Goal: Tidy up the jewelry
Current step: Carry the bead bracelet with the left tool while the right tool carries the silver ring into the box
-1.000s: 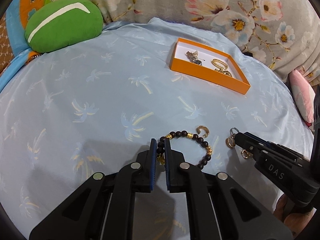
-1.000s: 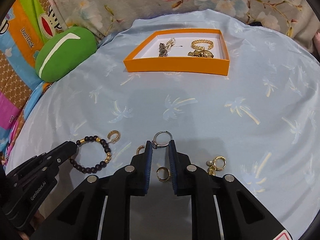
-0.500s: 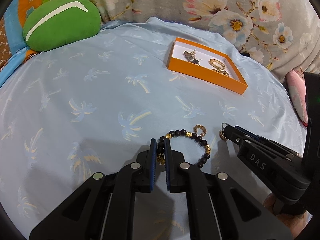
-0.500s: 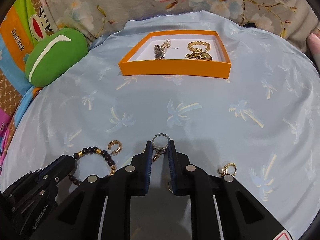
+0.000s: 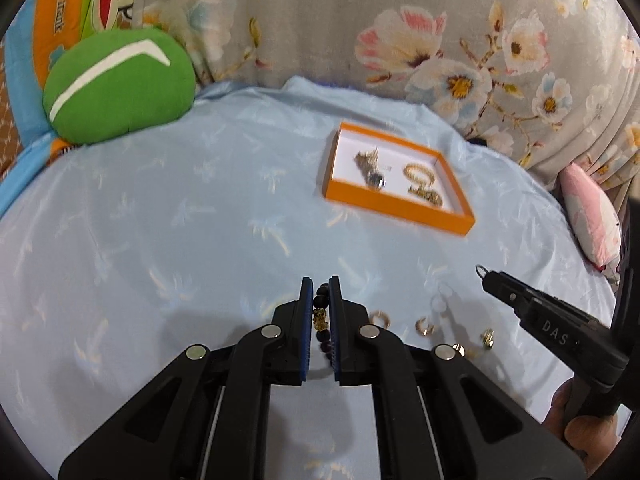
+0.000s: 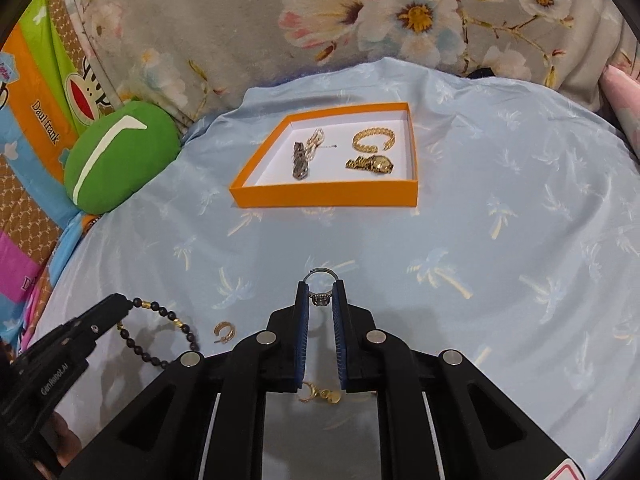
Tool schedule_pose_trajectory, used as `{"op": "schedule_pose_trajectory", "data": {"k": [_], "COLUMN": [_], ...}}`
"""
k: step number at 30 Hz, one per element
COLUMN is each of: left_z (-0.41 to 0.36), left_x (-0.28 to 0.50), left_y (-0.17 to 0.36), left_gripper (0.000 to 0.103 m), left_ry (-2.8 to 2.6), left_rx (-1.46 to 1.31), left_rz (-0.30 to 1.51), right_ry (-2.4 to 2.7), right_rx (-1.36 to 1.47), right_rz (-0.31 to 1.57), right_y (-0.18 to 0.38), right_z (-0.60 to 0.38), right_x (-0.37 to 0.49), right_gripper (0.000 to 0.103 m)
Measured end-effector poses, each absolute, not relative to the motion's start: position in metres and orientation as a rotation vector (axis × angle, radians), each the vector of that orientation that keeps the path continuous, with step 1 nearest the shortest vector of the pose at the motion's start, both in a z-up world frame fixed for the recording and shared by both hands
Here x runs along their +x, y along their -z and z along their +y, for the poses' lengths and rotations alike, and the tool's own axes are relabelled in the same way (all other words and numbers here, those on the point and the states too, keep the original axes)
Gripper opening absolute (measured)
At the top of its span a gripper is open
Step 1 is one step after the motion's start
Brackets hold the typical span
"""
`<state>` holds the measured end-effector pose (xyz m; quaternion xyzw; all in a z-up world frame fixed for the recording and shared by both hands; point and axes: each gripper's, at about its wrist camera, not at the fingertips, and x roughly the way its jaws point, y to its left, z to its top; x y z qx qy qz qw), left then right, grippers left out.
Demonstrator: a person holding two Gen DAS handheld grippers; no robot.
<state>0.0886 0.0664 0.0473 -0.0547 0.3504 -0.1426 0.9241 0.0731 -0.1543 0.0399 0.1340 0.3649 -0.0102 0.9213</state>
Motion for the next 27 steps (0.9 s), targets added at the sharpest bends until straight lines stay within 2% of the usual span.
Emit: {"op": "schedule_pose_trajectory", "data": {"k": [7,13,18,27], "left_z": [0.045,0.007,-0.024,-0.058], "left_x": [0.135,0.197,0.24,0.29], "left_y": [-0.095,-0.114,-0.104,-0.051], "left_gripper": [0.007,0.007,0.007,0.007], "left_ry": [0.311,0.362,0.39,0.38], "left_rx": [-0.054,-0.037,-0.04,-0.039], "left_rz": [0.628,0.618,0.645,0.739], "right_ry": [0.011,0.0,-0.016,-0.029], "right_rx": [0.276,0.259,0.233,0.236], "right_rz": [0.716,0.711,0.732,0.794], "right_y": [-0.06,-0.065,-0.053,-0.015], "right_z": [-0.18,-0.192,-0.191,-0.188], "right_x": [0.109,0.16,0.201,0.24], "right_gripper": [0.01,0.011,0.011,0.011]}}
